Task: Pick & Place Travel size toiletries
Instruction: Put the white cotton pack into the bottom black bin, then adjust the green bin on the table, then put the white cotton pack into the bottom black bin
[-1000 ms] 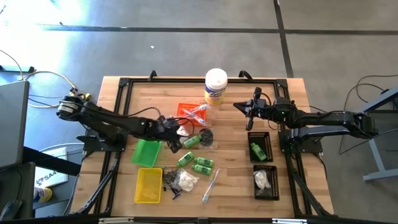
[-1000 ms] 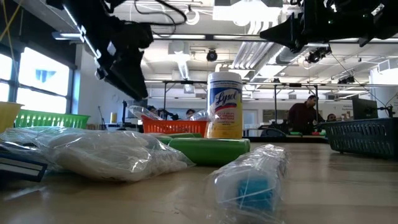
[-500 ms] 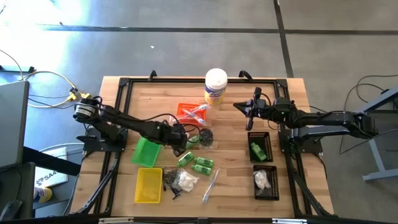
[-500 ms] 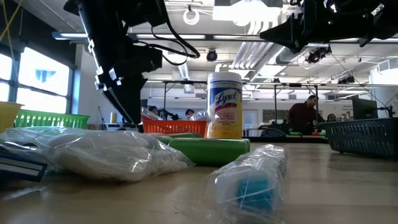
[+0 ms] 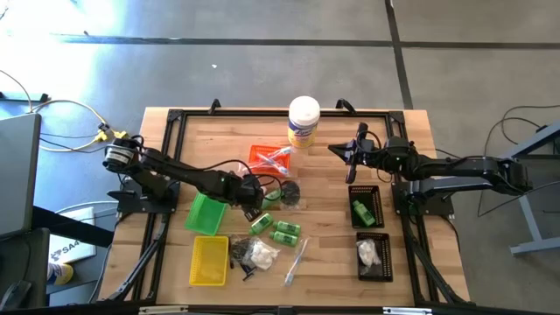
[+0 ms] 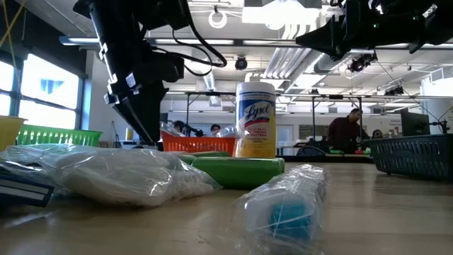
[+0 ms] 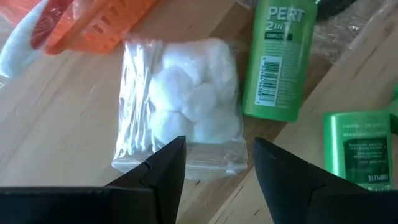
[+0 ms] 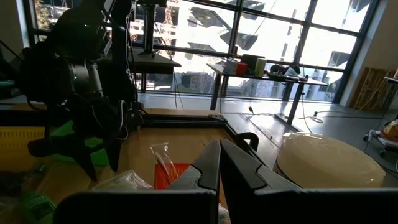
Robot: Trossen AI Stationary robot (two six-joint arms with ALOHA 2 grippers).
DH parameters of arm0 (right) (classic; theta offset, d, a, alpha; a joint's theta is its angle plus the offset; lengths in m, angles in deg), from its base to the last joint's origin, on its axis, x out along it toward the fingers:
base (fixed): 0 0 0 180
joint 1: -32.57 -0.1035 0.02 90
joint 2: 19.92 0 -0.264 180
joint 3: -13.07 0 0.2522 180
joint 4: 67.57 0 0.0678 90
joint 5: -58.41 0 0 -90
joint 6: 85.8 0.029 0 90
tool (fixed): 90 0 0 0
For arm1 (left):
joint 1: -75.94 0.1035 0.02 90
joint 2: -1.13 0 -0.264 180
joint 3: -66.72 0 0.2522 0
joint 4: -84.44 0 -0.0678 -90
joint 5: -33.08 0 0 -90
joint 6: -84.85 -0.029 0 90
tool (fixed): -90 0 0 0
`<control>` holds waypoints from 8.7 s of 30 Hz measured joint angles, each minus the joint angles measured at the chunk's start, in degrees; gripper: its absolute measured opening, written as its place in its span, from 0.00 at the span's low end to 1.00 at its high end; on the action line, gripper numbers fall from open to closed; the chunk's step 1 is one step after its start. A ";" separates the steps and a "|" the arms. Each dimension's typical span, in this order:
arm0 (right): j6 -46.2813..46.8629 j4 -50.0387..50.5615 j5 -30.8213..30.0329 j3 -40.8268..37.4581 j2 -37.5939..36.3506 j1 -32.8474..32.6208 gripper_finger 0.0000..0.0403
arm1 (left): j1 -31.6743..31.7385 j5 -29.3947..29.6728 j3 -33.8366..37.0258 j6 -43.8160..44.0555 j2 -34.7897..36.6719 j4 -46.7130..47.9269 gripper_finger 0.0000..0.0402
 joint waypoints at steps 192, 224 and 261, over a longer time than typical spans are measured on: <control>-0.44 3.37 -0.25 0.02 -0.02 -0.02 0.01 | -16.87 -17.78 16.28 49.14 19.56 21.24 0.00; -1.27 3.43 -0.26 0.02 -0.02 -0.02 0.01 | -16.87 10.00 5.38 12.83 26.25 13.19 0.00; -1.27 3.39 -0.21 0.02 0.00 -0.04 0.01 | -10.03 -4.48 5.92 7.99 20.79 15.69 0.46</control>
